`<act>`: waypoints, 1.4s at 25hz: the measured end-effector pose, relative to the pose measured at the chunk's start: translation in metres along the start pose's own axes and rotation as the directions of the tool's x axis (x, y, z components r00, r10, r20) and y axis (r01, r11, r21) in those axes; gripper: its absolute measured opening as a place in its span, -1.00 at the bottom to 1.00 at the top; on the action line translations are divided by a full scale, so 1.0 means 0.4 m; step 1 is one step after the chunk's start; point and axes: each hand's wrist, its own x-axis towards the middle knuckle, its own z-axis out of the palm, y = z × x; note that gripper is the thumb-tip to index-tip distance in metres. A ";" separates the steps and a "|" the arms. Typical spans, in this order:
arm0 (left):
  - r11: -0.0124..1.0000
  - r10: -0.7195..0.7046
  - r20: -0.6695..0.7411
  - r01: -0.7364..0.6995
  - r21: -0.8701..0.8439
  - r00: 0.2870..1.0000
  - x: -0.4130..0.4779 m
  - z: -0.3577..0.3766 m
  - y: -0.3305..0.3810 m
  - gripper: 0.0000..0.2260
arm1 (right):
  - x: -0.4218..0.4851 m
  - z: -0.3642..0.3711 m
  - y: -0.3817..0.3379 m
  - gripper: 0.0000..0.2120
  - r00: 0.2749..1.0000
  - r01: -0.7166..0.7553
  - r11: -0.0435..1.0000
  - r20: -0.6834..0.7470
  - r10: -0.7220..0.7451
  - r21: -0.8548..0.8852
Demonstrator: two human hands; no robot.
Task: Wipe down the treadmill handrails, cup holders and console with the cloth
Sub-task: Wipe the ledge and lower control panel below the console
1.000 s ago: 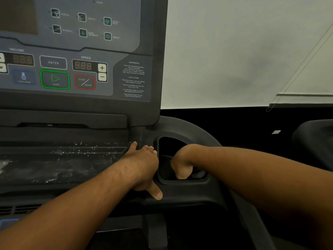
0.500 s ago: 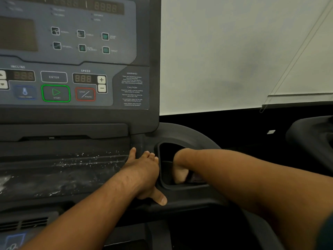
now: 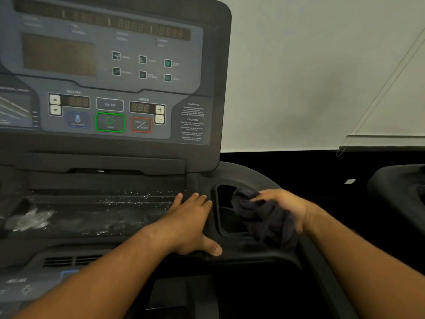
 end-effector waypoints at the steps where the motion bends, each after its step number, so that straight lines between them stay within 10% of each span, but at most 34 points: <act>1: 0.992 0.007 -0.077 -0.017 -0.122 0.997 -0.027 -0.005 -0.010 -0.06 | -0.030 0.019 0.015 -0.84 0.997 0.053 0.991 0.056 -0.060 0.126; 7: 0.610 -0.230 -0.253 -0.063 -0.790 0.940 -0.135 -0.027 -0.015 -0.74 | -0.074 0.173 0.069 -0.73 0.948 0.270 0.942 0.113 -0.296 0.199; 11: 0.417 -0.183 -0.272 -0.176 -0.892 0.945 -0.165 -0.032 -0.034 -0.78 | -0.055 0.269 0.057 -0.77 0.912 0.387 0.917 0.111 -0.396 0.092; 28: 0.708 -0.244 -0.654 -0.330 -0.625 0.716 -0.121 -0.137 -0.080 -0.90 | -0.033 0.337 -0.065 -0.76 0.868 0.477 0.822 0.021 -0.496 -0.312; 33: 0.157 -0.424 -0.207 -0.153 -0.976 0.882 -0.117 -0.088 -0.052 -0.89 | -0.036 0.294 -0.088 -0.80 0.765 0.504 0.761 -0.197 -0.613 -0.410; 35: 0.272 -0.335 -0.101 -0.006 -0.962 0.937 -0.114 -0.038 -0.066 -0.75 | -0.040 0.279 -0.103 -0.80 0.754 0.553 0.783 -0.229 -0.616 -0.284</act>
